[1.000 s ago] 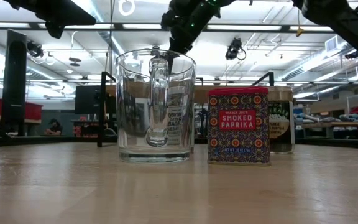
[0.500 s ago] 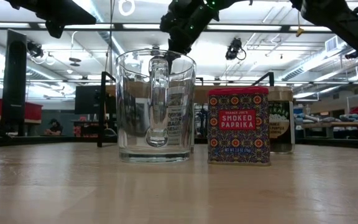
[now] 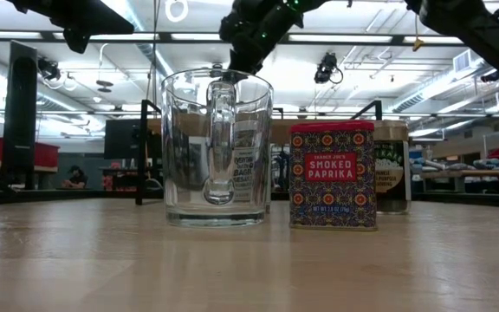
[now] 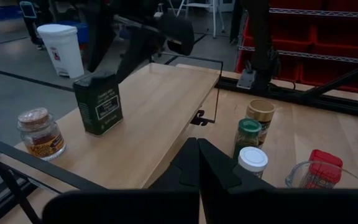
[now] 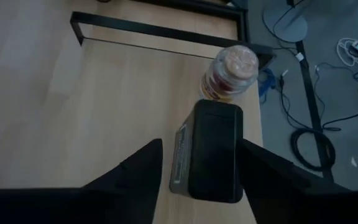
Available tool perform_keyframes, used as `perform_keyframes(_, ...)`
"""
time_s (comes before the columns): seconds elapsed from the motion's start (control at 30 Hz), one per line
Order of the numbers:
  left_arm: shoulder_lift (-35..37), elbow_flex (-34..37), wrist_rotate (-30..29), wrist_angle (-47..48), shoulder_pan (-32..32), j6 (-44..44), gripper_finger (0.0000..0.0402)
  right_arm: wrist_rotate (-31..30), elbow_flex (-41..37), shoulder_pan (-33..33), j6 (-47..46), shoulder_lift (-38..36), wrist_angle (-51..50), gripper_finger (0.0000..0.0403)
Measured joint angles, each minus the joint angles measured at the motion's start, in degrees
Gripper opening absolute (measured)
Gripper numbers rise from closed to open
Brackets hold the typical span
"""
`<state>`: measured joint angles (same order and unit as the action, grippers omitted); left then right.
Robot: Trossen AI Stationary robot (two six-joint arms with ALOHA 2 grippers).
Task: Shelf spices
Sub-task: Put the black seasoning can on the shelf
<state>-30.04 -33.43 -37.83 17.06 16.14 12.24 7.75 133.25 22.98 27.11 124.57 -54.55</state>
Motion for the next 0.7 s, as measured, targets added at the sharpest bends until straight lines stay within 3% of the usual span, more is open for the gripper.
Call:
perform_keyframes(0.2, 0.00, 0.00, -0.01, 0.02, 0.00, 0.01, 0.0001, -1.84, 0.00, -0.84, 0.33, 0.00, 1.19, 0.0228)
perform_keyframes(0.47, 0.00, 0.00, 0.24, 0.65, 0.00, 0.04, 0.0001, -11.13, 1.75, -3.97, 8.12, -0.12, 7.71, 0.0212)
perform_keyframes(0.6, 0.00, 0.00, 0.25, 0.66, 0.00, 0.04, 0.0001, -16.91, 1.77, -6.49, 11.97, -1.11, 11.14, 0.0188)
perform_keyframes(0.7, 0.02, 0.00, 0.27, 0.89, 0.00, -0.03, 0.0001, -18.05, 1.48, -7.39, 11.95, -1.57, 10.08, 0.0131)
